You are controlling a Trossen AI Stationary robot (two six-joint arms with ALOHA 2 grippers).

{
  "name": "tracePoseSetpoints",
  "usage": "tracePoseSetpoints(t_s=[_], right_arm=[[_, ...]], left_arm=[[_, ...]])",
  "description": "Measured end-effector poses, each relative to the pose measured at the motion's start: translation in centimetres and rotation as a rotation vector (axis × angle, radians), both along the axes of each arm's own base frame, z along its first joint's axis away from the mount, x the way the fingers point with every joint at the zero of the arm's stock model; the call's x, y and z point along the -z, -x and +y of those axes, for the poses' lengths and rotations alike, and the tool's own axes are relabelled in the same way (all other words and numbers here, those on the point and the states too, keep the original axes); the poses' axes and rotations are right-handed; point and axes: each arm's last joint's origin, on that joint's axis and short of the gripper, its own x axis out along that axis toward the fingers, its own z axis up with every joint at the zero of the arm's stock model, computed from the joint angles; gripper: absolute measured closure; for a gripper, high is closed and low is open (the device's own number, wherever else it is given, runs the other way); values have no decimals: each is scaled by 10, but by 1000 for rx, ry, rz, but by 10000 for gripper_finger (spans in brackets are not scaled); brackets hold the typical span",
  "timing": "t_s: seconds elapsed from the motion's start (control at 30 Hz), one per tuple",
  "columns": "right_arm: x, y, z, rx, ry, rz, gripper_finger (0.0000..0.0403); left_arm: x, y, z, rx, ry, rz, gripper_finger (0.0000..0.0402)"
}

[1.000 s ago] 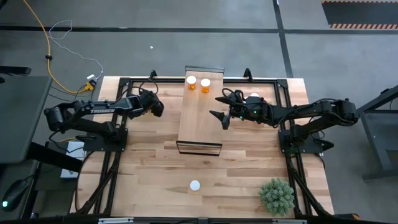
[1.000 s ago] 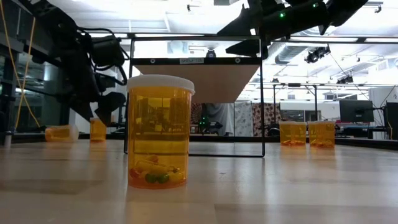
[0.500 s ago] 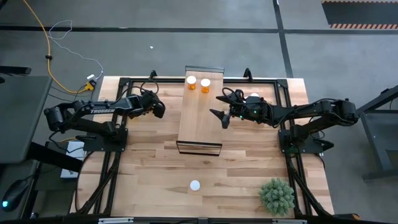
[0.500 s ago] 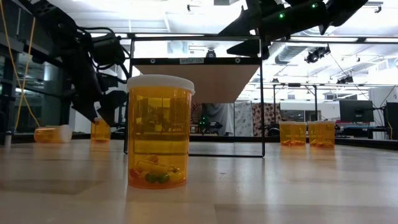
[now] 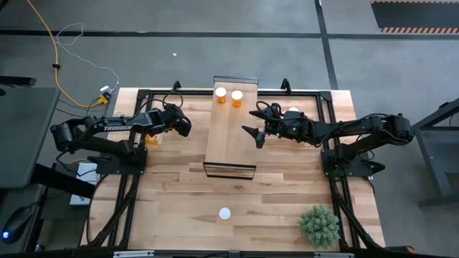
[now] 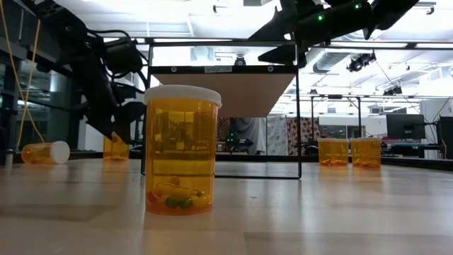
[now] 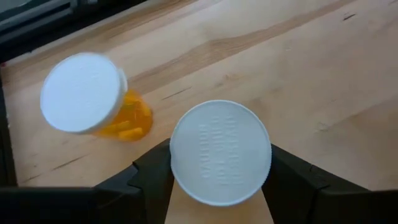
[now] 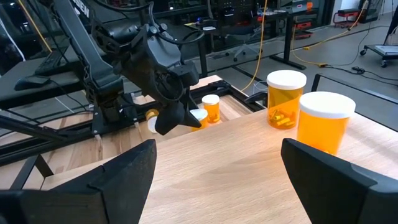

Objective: Pick and place medicine bottles onto shelf by color
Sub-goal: Put the orange pill bottle on the shelf

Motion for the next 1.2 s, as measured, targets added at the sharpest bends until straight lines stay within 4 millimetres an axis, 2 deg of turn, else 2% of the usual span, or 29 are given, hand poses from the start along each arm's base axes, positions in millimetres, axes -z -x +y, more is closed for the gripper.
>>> tracePoseSetpoints(t_s=[0.23, 0.53, 0.83, 0.93, 1.07, 1.2], right_arm=[[0, 0, 0, 0, 0, 0, 66], [0, 0, 0, 1, -1, 0, 66], [0, 0, 0, 1, -2, -1, 66], [0, 0, 0, 0, -2, 0, 66], [0, 0, 0, 0, -3, -1, 66], [0, 0, 0, 0, -3, 0, 66]], left_arm=[[-19, 4, -4, 25, -62, -89, 202], [-45, 8, -22, 107, -118, -229, 202], [-112, 4, -32, 196, -197, -360, 202], [-136, -4, -32, 237, -200, -352, 202], [-162, -25, -33, 332, -186, -329, 202], [-175, -55, -31, 422, -155, -266, 202]])
